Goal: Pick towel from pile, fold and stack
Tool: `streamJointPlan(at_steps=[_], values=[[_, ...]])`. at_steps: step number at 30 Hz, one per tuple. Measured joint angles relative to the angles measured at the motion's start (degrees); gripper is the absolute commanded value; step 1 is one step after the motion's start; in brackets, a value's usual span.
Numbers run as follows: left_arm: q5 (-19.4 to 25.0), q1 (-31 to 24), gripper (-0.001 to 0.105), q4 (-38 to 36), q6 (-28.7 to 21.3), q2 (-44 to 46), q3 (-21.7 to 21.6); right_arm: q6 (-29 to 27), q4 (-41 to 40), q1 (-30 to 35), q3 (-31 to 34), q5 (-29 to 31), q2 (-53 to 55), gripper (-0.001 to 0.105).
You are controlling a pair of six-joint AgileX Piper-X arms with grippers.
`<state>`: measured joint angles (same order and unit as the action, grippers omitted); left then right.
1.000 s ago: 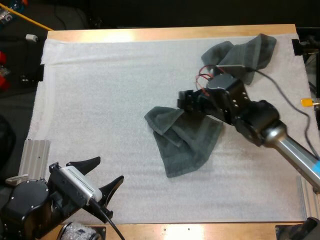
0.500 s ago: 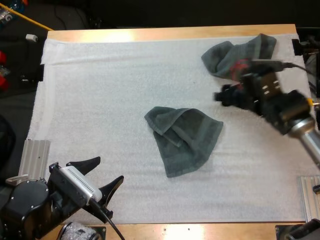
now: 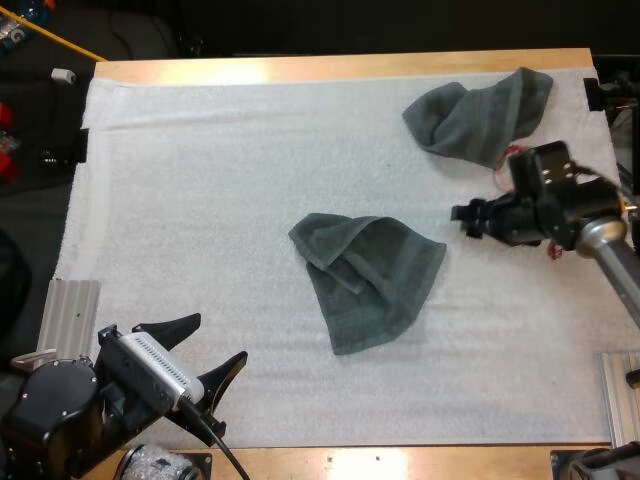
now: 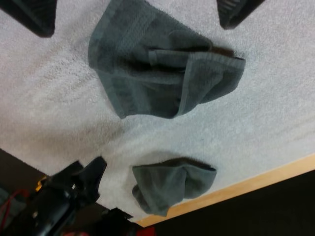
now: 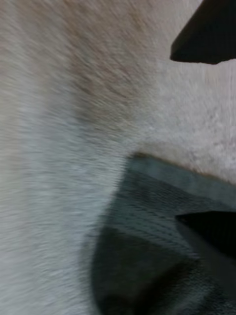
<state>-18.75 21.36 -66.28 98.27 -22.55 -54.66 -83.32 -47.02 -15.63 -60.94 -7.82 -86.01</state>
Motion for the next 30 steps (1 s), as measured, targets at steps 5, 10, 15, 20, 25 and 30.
streamJointPlan(at_steps=[5,10,15,20,25,30], values=[[0.0,0.0,0.064,0.0,0.0,0.0,0.0,3.0,3.45,0.0,1.66,-3.23,-4.48,0.062],[0.0,0.0,0.064,0.0,0.0,0.0,0.0,6.47,7.84,-0.43,1.65,-7.51,-8.44,0.062],[0.0,0.0,0.064,0.0,0.0,0.0,0.0,8.4,12.14,-3.23,1.65,-7.76,-12.76,0.062],[0.0,0.0,0.064,0.0,0.0,0.0,0.0,13.92,17.23,-5.26,1.65,-7.93,-16.32,0.062],[0.0,0.0,0.064,0.0,0.0,0.0,0.0,16.56,18.66,-5.25,1.65,-7.65,-16.68,0.042],[0.0,0.0,0.064,0.0,0.0,0.0,0.0,16.58,17.94,-5.25,1.65,-6.46,-17.18,0.015]])
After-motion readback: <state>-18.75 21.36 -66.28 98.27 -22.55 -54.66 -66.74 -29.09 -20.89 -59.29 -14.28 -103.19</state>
